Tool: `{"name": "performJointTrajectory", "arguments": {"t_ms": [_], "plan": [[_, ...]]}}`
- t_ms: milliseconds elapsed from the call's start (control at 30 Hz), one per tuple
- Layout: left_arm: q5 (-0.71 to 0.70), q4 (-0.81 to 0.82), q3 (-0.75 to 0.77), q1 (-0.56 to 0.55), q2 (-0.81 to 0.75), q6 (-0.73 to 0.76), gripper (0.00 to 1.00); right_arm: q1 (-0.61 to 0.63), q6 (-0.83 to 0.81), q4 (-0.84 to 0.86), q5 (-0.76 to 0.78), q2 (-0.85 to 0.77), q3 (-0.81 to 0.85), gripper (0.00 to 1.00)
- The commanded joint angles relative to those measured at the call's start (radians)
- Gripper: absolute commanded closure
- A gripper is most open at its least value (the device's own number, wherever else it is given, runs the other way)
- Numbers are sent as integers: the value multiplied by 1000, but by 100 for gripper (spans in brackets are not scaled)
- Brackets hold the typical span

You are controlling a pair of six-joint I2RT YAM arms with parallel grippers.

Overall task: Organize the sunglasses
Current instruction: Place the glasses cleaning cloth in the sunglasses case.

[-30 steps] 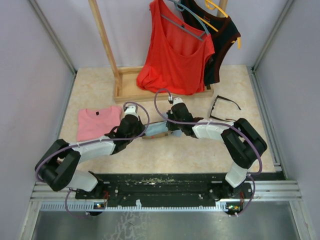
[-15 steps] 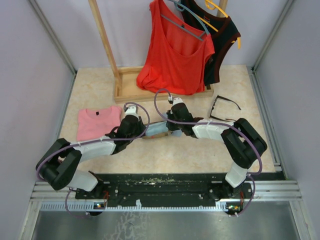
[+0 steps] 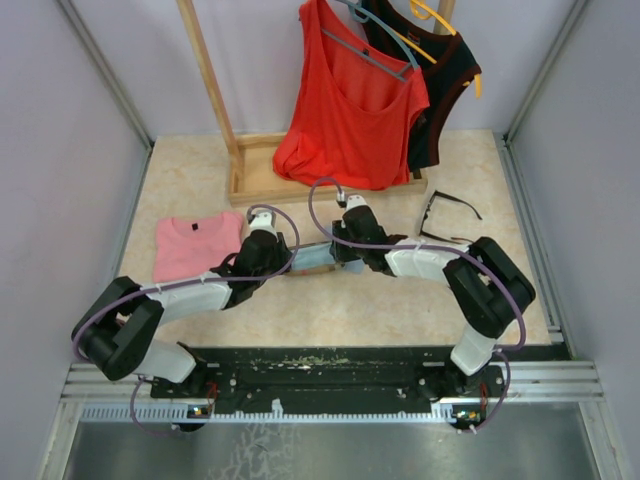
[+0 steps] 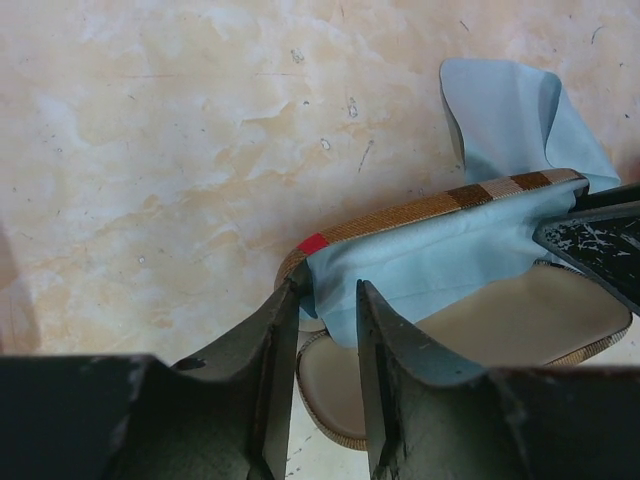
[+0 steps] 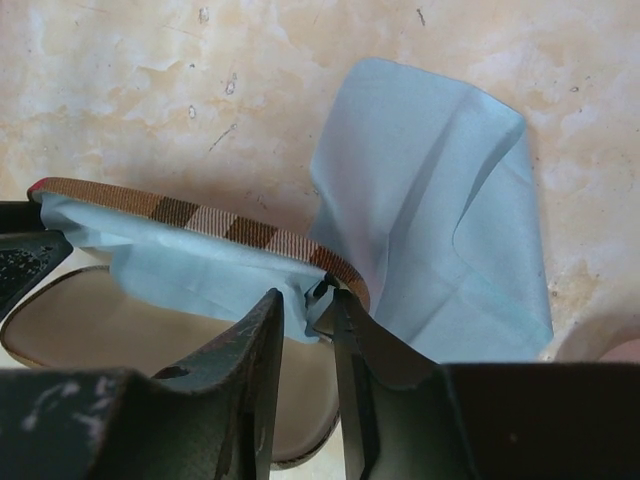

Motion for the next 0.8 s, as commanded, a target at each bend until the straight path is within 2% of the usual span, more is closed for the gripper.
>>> {"name": "performJointTrajectory", "arguments": {"t_ms": [0, 467, 767], "plan": [[-20, 1, 17, 9, 5, 17, 63, -9, -21, 16, 22, -80, 22, 71], [-10, -11, 27, 9, -9, 19, 59, -9, -39, -27, 52, -194, -15, 65], [10, -34, 16, 9, -66, 9, 54, -9, -106, -75, 61, -251, -21, 62]]}}
